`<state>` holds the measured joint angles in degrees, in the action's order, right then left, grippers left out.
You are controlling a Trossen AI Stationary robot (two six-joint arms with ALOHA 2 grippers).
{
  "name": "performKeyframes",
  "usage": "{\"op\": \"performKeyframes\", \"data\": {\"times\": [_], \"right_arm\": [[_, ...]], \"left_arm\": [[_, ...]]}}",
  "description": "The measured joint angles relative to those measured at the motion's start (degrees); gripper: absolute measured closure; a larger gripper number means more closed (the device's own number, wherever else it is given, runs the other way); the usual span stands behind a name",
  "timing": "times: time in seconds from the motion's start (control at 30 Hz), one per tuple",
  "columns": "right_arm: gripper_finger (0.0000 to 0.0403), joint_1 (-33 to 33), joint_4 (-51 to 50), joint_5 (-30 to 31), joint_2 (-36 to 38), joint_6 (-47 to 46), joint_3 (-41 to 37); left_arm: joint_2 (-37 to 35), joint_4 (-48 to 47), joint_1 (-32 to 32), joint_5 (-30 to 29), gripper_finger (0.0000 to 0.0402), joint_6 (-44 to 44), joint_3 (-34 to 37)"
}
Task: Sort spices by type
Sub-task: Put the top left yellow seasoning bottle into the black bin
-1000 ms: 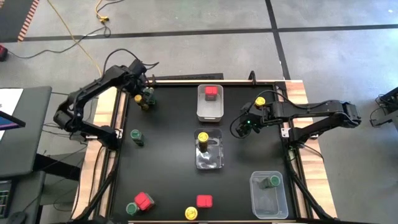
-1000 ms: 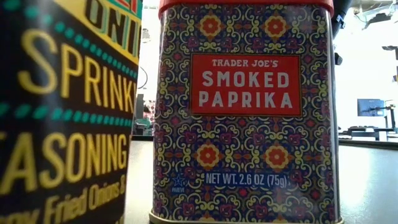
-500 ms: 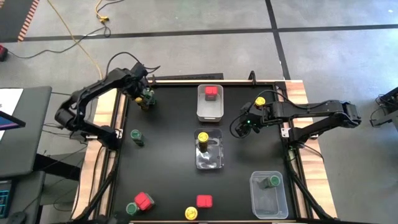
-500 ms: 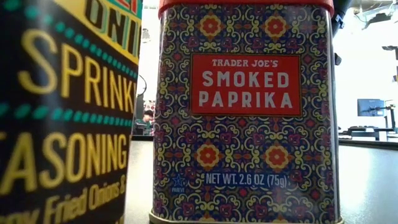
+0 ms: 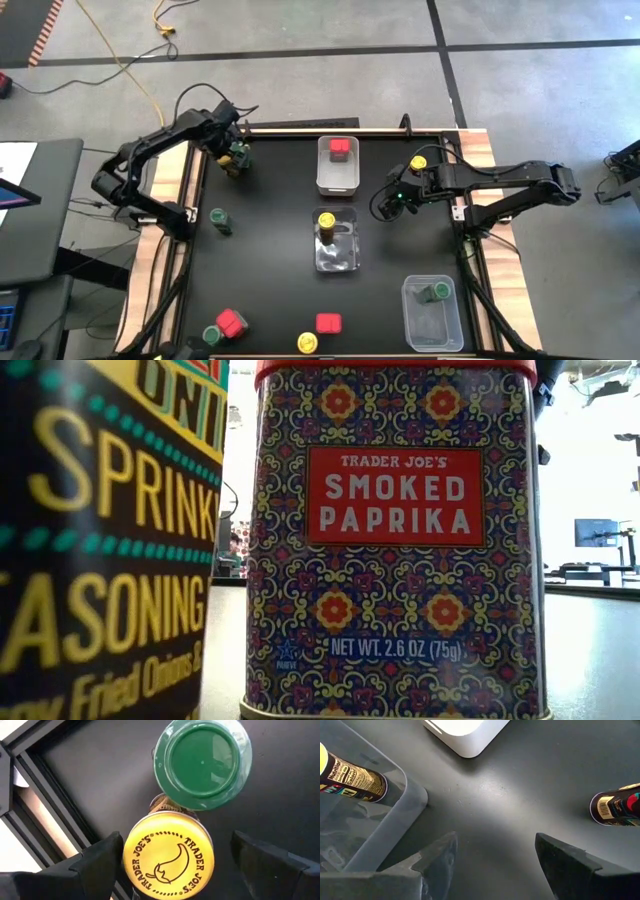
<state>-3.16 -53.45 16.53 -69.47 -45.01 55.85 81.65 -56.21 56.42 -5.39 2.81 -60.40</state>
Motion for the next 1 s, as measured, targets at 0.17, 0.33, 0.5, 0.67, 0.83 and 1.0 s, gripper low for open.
{"op": "performKeyframes", "data": {"times": [0.17, 0.33, 0.5, 0.67, 0.83, 1.0], "right_arm": [[0.0106, 0.0, 0.0, 0.0, 0.0, -0.04, -0.02], [0.0106, 0.0, 0.0, 0.02, 0.0, -0.05, -0.02], [0.0106, 0.0, 0.0, 0.02, 0.0, -0.15, -0.02], [0.0106, 0.0, 0.0, 0.04, 0.0, -0.15, -0.01], [0.0106, 0.0, -0.05, 0.04, 0.0, -0.13, 0.0], [0.0106, 0.0, -0.05, 0.04, 0.0, -0.09, -0.02]], "left_arm": [[0.0, -0.04, 0.0, 0.02, 0.009, 0.05, 0.0], [0.0, -0.45, 0.0, 0.02, 0.0121, 0.3, 0.0], [0.0, -1.72, -0.02, 0.02, 0.0149, 0.44, 0.0], [0.0, -1.79, 0.0, 0.04, 0.0167, 0.72, -0.02], [0.0, -1.43, 0.0, 0.05, 0.0165, 0.26, -0.02], [0.0, -1.4, -0.02, 0.04, 0.0163, 0.0, -0.02]]}}
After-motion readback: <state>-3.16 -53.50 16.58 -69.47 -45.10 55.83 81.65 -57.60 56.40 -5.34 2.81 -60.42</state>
